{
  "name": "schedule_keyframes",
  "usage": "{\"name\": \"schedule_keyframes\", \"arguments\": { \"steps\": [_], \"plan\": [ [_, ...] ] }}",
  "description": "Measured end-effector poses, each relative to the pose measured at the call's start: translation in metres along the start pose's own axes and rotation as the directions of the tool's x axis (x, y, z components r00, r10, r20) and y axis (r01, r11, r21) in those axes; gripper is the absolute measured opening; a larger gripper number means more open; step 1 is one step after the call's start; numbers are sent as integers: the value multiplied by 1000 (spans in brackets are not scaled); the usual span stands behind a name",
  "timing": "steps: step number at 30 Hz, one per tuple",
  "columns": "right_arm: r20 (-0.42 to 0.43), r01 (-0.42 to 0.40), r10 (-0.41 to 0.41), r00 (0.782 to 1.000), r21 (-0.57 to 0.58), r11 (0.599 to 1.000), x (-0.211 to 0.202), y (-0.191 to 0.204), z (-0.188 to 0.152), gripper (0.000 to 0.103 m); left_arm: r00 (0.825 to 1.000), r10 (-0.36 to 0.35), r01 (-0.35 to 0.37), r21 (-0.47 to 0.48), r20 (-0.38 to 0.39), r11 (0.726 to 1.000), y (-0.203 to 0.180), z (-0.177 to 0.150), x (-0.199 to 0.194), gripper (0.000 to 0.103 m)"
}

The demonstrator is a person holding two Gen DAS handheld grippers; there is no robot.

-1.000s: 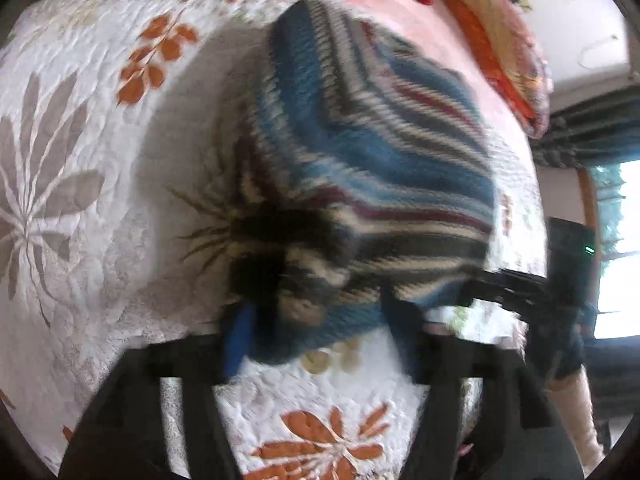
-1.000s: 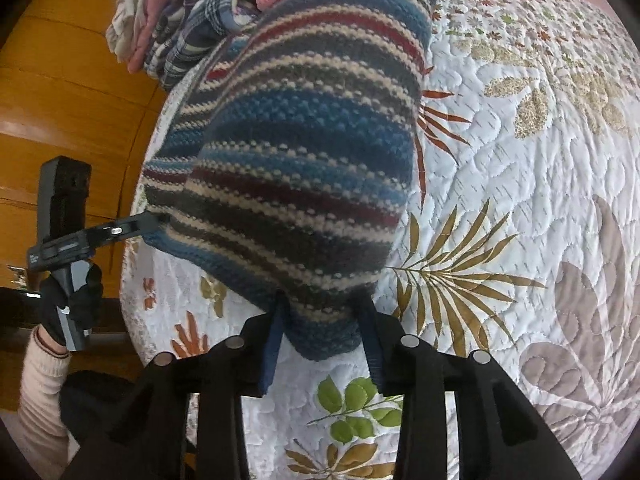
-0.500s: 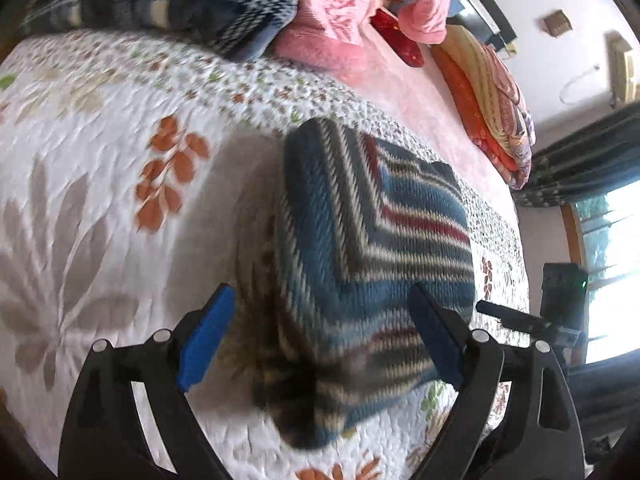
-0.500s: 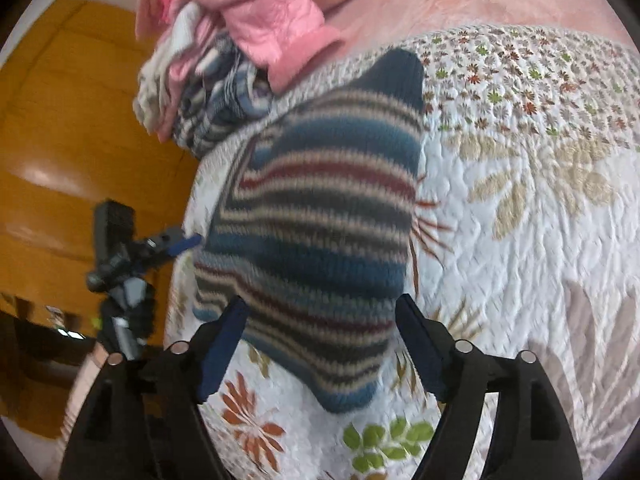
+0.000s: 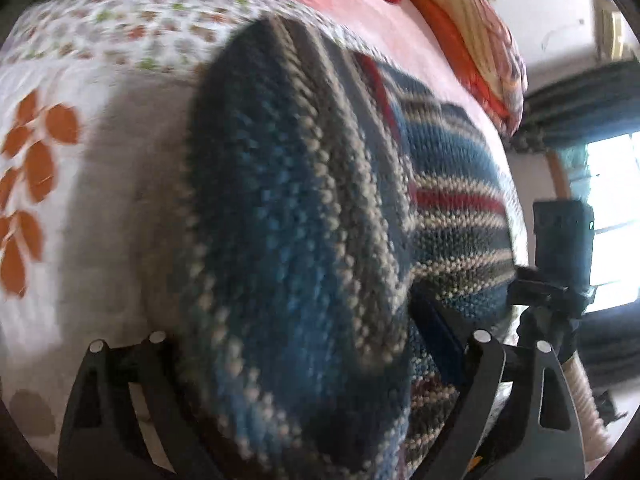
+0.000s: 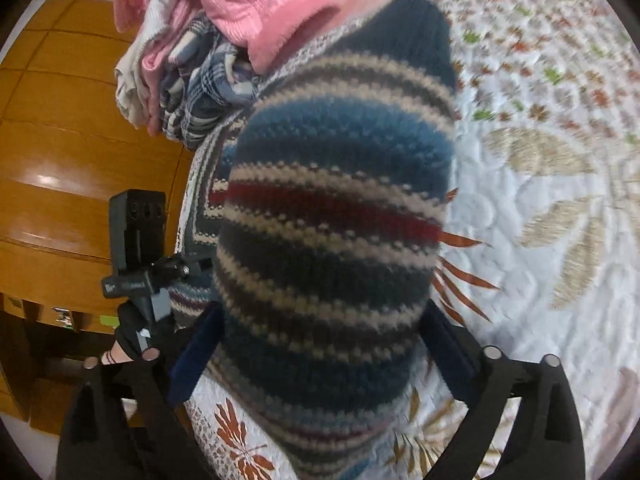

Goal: Fold small clothes

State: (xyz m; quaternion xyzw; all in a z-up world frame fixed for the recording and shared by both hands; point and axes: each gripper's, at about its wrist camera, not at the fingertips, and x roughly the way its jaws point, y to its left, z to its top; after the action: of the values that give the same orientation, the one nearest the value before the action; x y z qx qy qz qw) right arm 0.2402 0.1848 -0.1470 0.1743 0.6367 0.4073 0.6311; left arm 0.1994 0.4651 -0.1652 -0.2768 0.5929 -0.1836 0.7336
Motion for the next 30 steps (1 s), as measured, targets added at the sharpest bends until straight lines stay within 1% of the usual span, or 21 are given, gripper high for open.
{"name": "schedule_keyframes", "arguments": {
  "steps": [1, 2, 3, 4, 5, 6, 7, 8, 10, 11, 13, 16, 17, 19, 22, 23, 26, 28, 30],
  "plan": [
    [-8, -11, 11, 1000, 13, 1000, 5, -1, 1, 99, 1000, -10, 10, -7, 1, 1000, 1, 1, 1, 88],
    [-15, -28, 28, 999, 26, 999, 11, -3, 2, 99, 1000, -13, 13, -12, 6, 1000, 3, 1, 0, 83],
    [-9, -38, 38, 999, 29, 999, 13, -3, 2, 99, 1000, -20, 20, -17, 9, 1000, 4, 0, -1, 70],
    [0, -32, 32, 999, 27, 999, 14, -3, 2, 95, 999, -33, 33, -19, 13, 999, 5, -1, -3, 56],
    [7, -19, 19, 1000, 21, 1000, 13, -1, 1, 88, 999, -44, 44, -25, 18, 999, 5, -3, -4, 53],
    [13, -21, 20, 1000, 22, 1000, 10, 0, -1, 84, 999, -42, 43, -31, 28, 999, 4, -4, -6, 50],
    [20, -29, 28, 999, 25, 999, 6, 1, -2, 74, 999, -40, 41, -30, 35, 999, 2, -6, -8, 47],
    [29, -46, 45, 999, 29, 999, -1, 1, -4, 65, 998, -39, 41, -28, 46, 999, -3, -7, -10, 46],
    [44, -62, 61, 997, 23, 998, -17, 5, -6, 62, 996, -59, 61, -27, 60, 998, -12, -11, -15, 43],
    [49, -52, 51, 997, 6, 999, -26, 9, -7, 62, 995, -70, 71, -21, 65, 997, -19, -15, -18, 42],
    [52, -36, 38, 998, -36, 999, -46, 17, -11, 61, 994, -72, 71, 16, 77, 997, -45, -24, -20, 42],
    [65, -8, 14, 998, -84, 996, -88, 21, -20, 61, 987, -124, 122, 22, 104, 992, -80, -37, -22, 42],
    [70, -2, 8, 998, -92, 996, -103, 20, -26, 61, 983, -145, 143, 23, 111, 989, -88, -40, -23, 42],
    [77, 13, -4, 997, -109, 994, -131, 16, -39, 61, 974, -190, 187, 36, 124, 982, -117, -50, -20, 42],
    [81, 22, -12, 997, -127, 992, -171, 2, -63, 62, 967, -226, 220, 67, 116, 973, -152, -65, -9, 42],
    [78, 25, -16, 997, -124, 992, -184, -9, -75, 62, 967, -230, 223, 77, 111, 972, -161, -70, -4, 42],
    [70, 38, -30, 997, -106, 994, -199, -33, -96, 62, 972, -215, 206, 97, 96, 974, -181, -84, 19, 42],
    [65, 41, -35, 997, -92, 995, -200, -50, -105, 62, 975, -204, 199, 73, 84, 977, -185, -90, 40, 42],
    [45, 39, -36, 998, -62, 997, -192, -70, -113, 62, 981, -179, 175, 61, 71, 983, -182, -96, 57, 42]
  ]
}}
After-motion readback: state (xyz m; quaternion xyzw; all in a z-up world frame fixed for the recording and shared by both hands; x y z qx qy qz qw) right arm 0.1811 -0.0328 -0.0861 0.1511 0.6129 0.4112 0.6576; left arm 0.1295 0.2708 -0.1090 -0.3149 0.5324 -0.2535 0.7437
